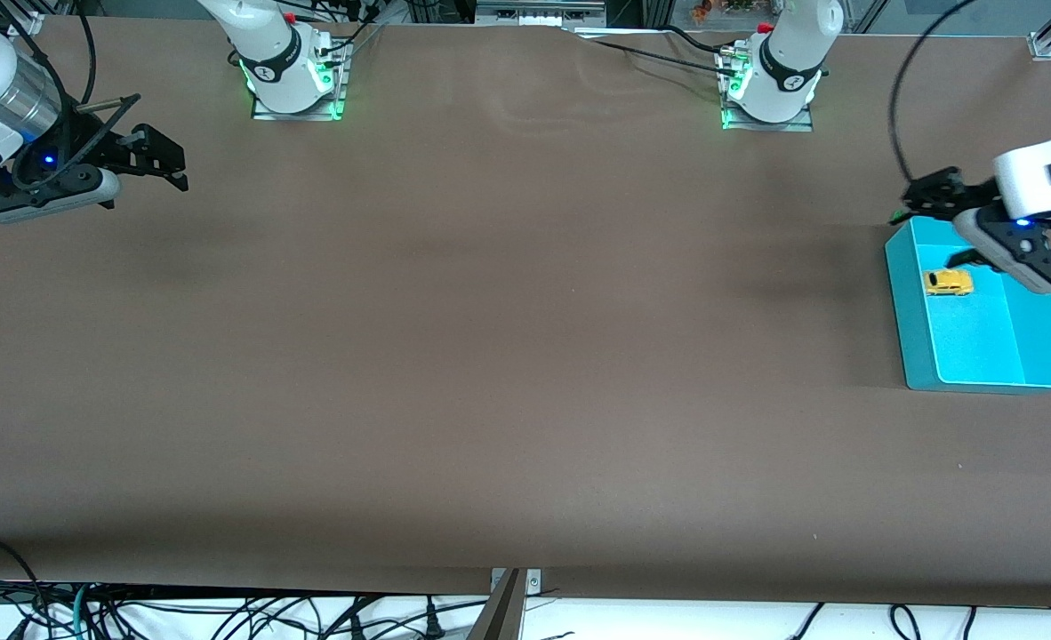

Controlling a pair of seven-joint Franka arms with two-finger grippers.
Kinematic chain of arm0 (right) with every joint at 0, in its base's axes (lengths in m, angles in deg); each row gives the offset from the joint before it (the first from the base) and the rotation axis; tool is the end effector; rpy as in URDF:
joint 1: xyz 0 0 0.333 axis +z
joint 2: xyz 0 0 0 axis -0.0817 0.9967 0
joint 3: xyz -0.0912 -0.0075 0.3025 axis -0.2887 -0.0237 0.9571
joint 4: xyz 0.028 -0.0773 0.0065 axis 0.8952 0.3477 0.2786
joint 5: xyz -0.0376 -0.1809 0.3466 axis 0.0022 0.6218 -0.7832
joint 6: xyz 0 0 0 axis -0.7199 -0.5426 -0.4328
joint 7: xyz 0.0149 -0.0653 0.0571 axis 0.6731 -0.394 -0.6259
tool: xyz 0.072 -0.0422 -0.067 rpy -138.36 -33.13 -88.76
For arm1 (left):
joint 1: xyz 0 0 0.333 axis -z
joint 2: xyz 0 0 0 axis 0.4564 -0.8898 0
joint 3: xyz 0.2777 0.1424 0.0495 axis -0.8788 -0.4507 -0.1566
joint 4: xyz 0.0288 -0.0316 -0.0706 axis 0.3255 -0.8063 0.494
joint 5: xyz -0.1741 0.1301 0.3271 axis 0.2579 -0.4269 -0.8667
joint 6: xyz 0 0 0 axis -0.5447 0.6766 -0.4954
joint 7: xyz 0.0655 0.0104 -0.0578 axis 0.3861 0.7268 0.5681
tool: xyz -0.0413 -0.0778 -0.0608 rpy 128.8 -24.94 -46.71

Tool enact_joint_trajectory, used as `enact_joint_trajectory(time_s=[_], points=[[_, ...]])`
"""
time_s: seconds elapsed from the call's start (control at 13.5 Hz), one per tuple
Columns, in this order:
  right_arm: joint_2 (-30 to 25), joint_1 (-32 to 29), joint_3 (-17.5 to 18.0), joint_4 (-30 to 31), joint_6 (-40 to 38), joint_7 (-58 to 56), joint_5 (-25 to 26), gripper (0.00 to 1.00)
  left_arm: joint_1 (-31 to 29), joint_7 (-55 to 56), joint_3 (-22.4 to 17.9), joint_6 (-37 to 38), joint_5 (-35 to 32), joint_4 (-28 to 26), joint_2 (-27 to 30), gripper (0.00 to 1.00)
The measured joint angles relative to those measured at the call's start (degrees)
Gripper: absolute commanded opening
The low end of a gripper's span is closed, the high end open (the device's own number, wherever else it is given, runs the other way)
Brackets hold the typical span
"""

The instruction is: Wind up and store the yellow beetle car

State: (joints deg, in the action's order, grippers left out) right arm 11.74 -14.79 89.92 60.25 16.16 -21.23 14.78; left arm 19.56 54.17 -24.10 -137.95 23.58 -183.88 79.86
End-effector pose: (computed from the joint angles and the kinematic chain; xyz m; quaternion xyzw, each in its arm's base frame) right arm 0.5229 0.0626 0.5882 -0.9911 -0.1290 0.0306 0.0125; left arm 0.5536 0.0007 0.5390 0.9671 -0.2314 -0.0475 0.0948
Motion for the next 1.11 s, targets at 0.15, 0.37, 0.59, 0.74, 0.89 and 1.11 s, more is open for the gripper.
enact_joint_trajectory(time_s=[0.15, 0.37, 0.59, 0.74, 0.89, 1.11], points=[[0.0, 0.0, 0.0, 0.0, 0.0, 0.0, 0.0, 1.0, 3.48, 15.53, -0.25, 2.75, -0.53, 0.92, 0.6, 1.0], [0.0, 0.0, 0.0, 0.0, 0.0, -0.04, 0.0, 1.0, 10.09, 26.56, -5.16, 5.94, -3.98, 3.57, 0.84, 1.0], [0.0, 0.0, 0.0, 0.0, 0.0, -0.05, 0.0, 1.0, 10.27, 25.58, -6.87, 6.08, -4.26, 3.73, 0.67, 1.0], [0.0, 0.0, 0.0, 0.0, 0.0, -0.06, 0.0, 1.0, 9.84, 25.13, -7.22, 6.08, -4.27, 3.75, 0.31, 1.0], [0.0, 0.0, 0.0, 0.0, 0.0, -0.06, 0.0, 1.0, 9.55, 24.9, -7.3, 6.08, -4.27, 3.97, -0.16, 1.0], [0.0, 0.01, 0.0, 0.0, 0.0, -0.06, -0.01, 1.0, 9.54, 24.87, -7.3, 6.08, -4.27, 4.42, -0.42, 1.0]])
